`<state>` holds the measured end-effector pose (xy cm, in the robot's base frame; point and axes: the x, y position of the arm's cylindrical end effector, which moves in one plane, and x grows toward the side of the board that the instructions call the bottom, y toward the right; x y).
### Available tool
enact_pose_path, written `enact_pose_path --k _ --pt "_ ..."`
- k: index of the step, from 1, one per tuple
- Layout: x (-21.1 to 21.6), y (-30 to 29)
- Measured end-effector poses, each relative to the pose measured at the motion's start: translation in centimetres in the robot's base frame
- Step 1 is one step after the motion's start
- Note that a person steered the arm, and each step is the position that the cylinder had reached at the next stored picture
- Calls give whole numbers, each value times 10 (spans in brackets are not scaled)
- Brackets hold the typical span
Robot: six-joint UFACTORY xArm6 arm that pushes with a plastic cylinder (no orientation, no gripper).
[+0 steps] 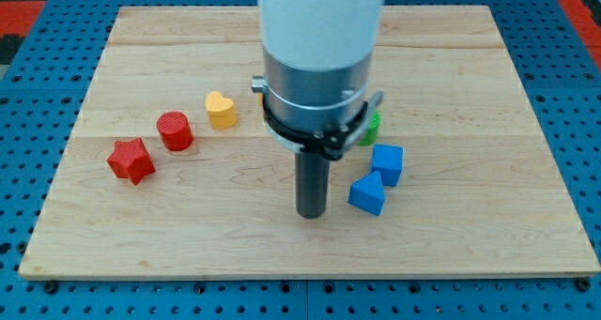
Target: Move the blue triangle to the bottom right of the blue cube
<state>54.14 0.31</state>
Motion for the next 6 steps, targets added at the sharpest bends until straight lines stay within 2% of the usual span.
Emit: enact_pose_path --k 2,6 --pt "-17 36" --pt "2 79"
